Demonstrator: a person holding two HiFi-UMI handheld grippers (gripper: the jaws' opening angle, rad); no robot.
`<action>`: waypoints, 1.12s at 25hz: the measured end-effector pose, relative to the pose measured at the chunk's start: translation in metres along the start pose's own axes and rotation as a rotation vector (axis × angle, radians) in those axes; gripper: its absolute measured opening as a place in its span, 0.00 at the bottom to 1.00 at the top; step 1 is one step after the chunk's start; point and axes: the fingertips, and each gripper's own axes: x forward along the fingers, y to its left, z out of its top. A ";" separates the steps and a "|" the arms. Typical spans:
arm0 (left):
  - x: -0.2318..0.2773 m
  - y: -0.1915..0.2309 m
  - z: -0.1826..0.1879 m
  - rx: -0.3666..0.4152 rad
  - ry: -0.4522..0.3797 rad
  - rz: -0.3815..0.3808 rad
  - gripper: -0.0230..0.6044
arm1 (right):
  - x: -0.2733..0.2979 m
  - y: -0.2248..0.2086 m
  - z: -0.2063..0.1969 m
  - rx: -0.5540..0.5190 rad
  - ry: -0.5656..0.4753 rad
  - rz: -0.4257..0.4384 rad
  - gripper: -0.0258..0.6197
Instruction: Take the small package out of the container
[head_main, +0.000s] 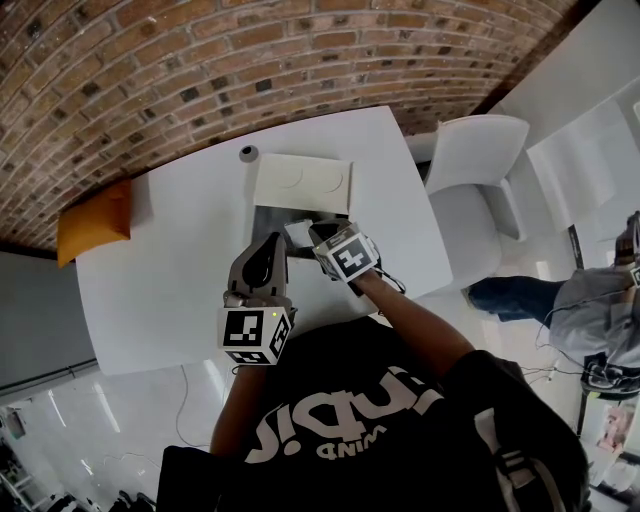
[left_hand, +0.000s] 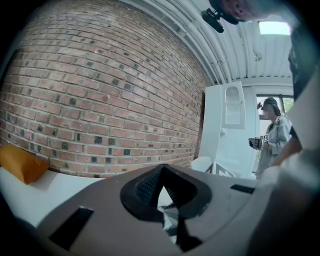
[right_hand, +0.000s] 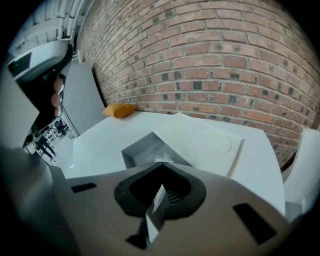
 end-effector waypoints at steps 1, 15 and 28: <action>0.000 -0.001 0.000 0.000 0.000 -0.001 0.04 | -0.003 0.002 0.005 -0.014 -0.019 0.001 0.04; -0.001 -0.005 -0.002 -0.005 0.005 -0.004 0.04 | -0.061 0.025 0.056 -0.074 -0.223 0.010 0.04; 0.000 -0.008 0.004 -0.005 -0.002 -0.014 0.04 | -0.125 0.037 0.094 -0.119 -0.409 -0.040 0.04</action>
